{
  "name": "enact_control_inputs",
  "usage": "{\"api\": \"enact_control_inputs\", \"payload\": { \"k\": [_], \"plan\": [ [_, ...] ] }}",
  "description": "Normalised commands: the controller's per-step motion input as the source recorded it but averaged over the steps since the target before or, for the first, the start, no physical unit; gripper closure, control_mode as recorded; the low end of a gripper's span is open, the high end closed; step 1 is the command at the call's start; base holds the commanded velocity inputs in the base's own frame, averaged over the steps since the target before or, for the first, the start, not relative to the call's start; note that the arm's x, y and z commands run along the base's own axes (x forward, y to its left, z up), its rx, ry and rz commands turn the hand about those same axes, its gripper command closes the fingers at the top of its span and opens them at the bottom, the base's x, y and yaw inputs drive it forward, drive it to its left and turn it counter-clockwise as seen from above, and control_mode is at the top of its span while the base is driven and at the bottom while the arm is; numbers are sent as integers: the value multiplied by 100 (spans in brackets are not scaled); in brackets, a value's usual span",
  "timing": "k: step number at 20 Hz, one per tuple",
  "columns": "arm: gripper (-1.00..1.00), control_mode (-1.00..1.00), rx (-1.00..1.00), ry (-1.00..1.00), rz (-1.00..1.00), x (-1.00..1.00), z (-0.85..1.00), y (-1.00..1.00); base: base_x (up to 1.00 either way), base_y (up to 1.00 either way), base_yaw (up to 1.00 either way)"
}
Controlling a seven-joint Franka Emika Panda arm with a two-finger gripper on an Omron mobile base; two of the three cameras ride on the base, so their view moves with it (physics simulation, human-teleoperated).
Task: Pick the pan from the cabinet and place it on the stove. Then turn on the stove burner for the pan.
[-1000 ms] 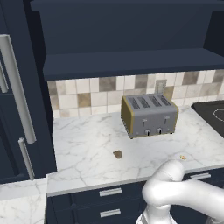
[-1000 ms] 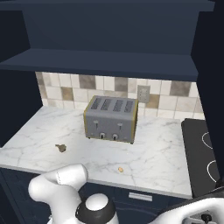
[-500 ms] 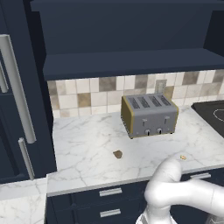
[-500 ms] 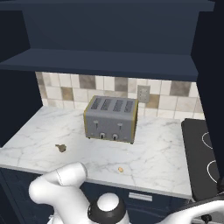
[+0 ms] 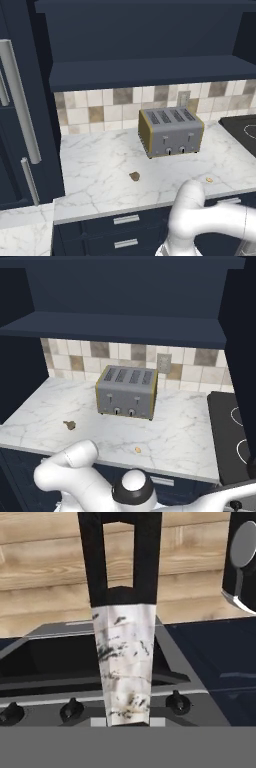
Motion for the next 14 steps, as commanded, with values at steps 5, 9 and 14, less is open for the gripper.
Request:
{"api": "enact_control_inputs", "payload": {
  "k": [5,9,14],
  "plan": [
    [100,-100,1,-2,8,5,-2,-24,0,0,0],
    [100,-100,2,-8,9,0,-11,-29,0,0,0],
    [100,-100,1,-7,10,0,-4,-19,0,0,0]
  ]
}}
